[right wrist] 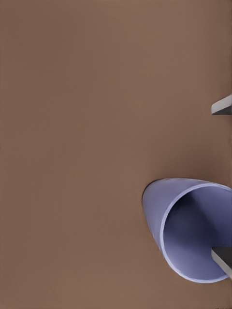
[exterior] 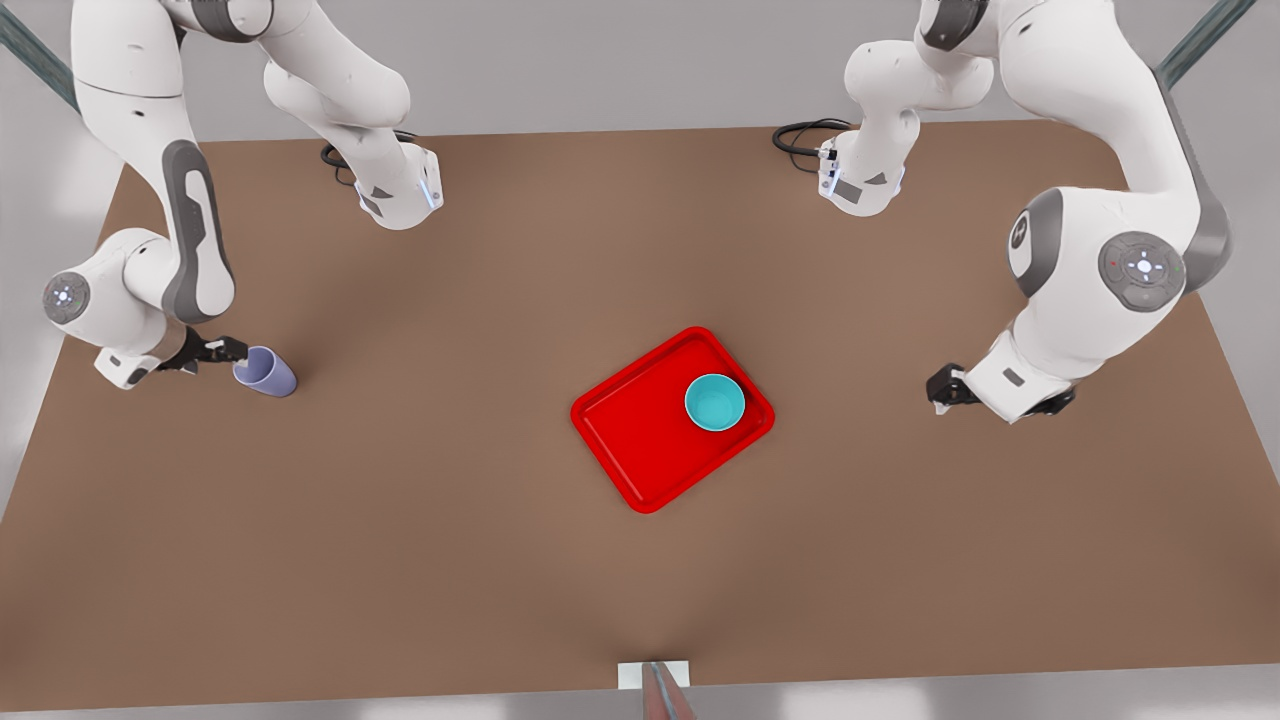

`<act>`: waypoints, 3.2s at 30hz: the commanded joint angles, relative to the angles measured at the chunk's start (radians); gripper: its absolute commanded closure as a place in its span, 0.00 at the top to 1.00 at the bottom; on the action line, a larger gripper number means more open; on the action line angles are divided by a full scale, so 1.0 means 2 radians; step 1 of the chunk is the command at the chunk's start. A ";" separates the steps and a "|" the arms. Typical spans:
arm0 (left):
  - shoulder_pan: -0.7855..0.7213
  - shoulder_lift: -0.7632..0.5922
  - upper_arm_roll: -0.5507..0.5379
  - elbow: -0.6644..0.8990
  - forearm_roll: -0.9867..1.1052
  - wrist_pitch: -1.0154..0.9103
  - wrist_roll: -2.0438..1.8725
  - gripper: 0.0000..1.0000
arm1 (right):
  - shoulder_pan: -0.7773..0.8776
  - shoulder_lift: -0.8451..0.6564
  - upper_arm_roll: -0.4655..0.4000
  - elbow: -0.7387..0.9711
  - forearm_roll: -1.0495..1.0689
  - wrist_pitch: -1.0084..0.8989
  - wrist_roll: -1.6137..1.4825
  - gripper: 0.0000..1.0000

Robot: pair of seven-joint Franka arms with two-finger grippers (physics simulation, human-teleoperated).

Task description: Place the bowl on the tray with the left arm and the cup on the tray with the right arm

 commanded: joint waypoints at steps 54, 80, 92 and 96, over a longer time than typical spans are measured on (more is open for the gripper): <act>0.000 0.004 0.007 -0.001 0.008 -0.021 -0.001 1.00 | 0.160 -0.017 0.005 -0.021 0.030 0.030 0.078 0.21; -0.001 0.004 0.017 0.000 0.010 -0.042 -0.006 1.00 | 0.294 0.085 0.128 0.156 0.100 -0.007 0.417 0.21; 0.000 0.005 0.018 -0.001 0.010 -0.051 -0.006 1.00 | 0.390 0.196 0.139 0.304 0.100 -0.023 0.613 0.21; 0.000 0.005 0.021 -0.001 0.010 -0.051 -0.006 1.00 | 0.404 0.217 0.139 0.308 0.100 0.007 0.631 0.21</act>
